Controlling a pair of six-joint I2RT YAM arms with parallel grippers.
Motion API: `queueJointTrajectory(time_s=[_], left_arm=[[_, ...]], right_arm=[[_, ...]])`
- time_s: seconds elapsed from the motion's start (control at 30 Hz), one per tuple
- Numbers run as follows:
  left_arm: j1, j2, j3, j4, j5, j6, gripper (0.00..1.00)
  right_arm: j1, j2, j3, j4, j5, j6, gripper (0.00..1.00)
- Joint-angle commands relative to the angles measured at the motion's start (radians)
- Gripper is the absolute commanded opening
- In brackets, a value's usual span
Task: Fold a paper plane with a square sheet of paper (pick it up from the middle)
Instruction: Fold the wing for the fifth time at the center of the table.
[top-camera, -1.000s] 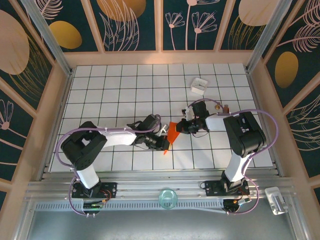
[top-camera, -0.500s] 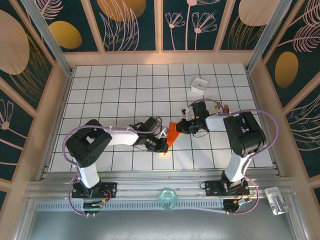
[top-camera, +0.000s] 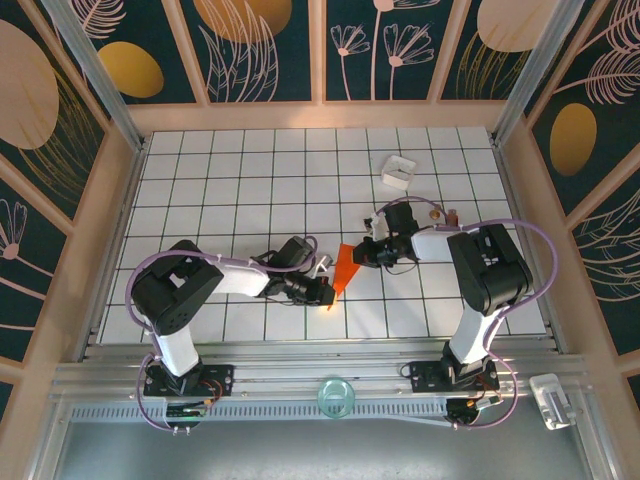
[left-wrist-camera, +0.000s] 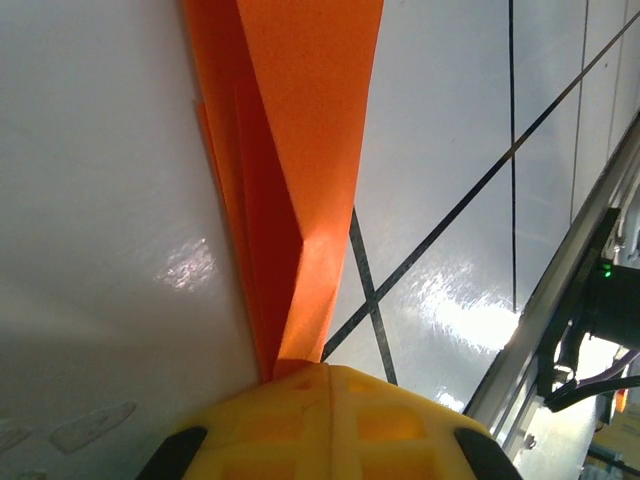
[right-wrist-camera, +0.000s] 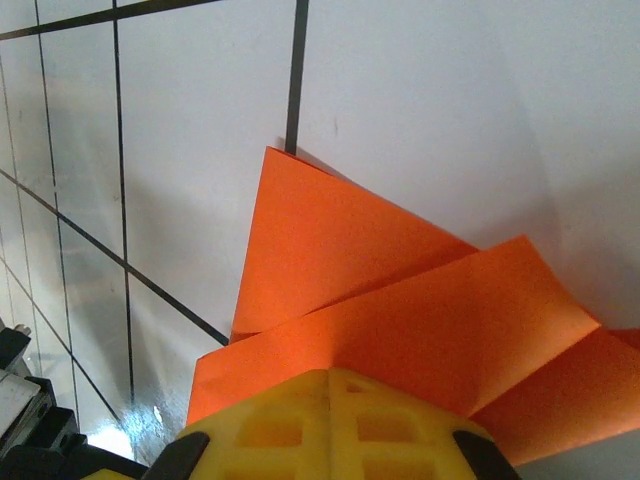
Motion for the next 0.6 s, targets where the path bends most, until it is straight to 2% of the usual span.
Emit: queueJointTrajectory(time_s=[0.0,0.3,0.57], left_arm=[[-0.009,0.035,-0.068,-0.131,0.008,-0.031,0.0],[-0.009,0.052,-0.066,-0.168,0.011,-0.031,0.0],[-0.007,0.062,-0.066,-0.177,0.026,-0.029,0.0]], right_arm=[[-0.02,-0.057,0.025,-0.052,0.044,-0.003,0.05],[-0.004,-0.179,-0.026,-0.008,-0.034,0.077,0.07],[0.096,-0.325,-0.195,0.095,0.025,0.26,0.03]])
